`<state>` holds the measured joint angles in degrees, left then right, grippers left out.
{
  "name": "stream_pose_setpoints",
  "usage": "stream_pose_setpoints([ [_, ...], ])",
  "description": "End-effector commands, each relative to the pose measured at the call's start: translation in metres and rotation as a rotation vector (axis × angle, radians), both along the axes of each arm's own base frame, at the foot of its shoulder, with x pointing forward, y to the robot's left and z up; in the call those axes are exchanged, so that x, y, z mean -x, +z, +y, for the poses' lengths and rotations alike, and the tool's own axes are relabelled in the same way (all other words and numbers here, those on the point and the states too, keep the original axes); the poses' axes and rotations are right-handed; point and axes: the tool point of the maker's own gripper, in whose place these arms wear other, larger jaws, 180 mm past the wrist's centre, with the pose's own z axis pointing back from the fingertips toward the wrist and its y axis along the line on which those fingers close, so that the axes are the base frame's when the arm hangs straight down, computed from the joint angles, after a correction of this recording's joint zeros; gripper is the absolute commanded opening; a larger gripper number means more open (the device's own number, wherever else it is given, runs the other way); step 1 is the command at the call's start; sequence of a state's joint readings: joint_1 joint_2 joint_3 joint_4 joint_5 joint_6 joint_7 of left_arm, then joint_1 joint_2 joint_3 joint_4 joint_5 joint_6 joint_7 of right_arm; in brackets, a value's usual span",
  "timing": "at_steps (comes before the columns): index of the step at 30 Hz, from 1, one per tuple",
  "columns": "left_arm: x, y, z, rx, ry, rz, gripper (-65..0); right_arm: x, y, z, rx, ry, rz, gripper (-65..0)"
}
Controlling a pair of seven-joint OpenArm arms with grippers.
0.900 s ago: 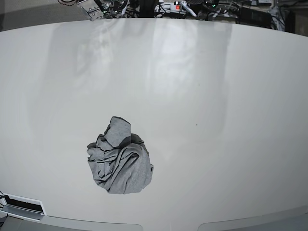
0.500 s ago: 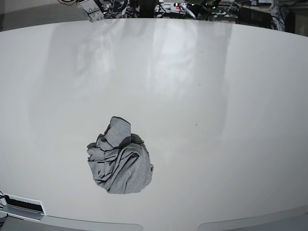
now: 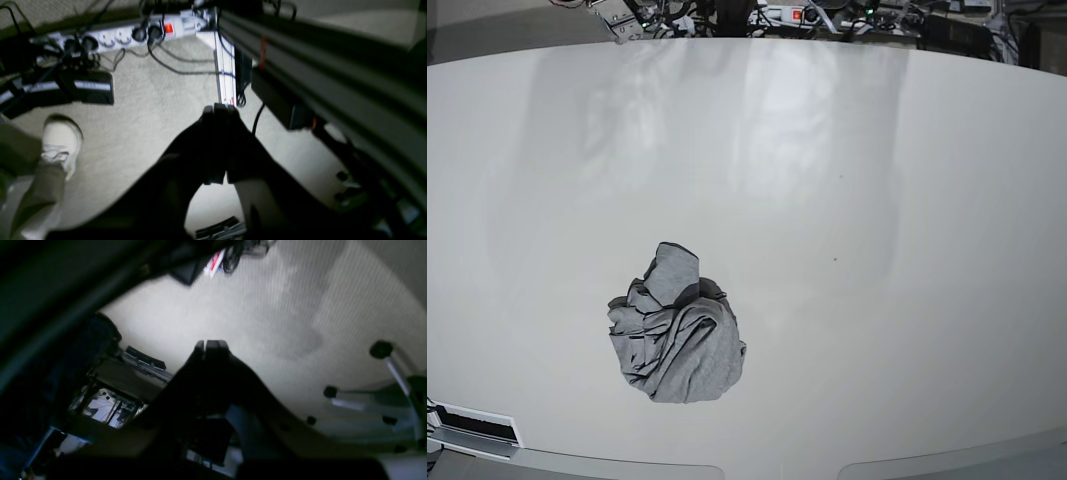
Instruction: Layout the t-shirt on the table in an organized manner, then fold the t-shirt properly
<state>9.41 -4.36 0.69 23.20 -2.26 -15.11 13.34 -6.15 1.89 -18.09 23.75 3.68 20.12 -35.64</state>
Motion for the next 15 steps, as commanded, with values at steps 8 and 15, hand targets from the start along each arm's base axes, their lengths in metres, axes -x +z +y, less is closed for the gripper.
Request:
stream_pose_setpoints([
  [8, 0.036, 0.020, 0.013, 0.013, 0.072, -0.005, -65.0, 0.056, 0.021, 0.029, -0.145, 0.028, 0.046, -65.0],
  [15, 0.066, 0.057, 0.035, 0.079, 0.059, 0.068, -65.0, 0.088, 0.058, 0.052, -0.217, 0.060, 0.030, -65.0],
])
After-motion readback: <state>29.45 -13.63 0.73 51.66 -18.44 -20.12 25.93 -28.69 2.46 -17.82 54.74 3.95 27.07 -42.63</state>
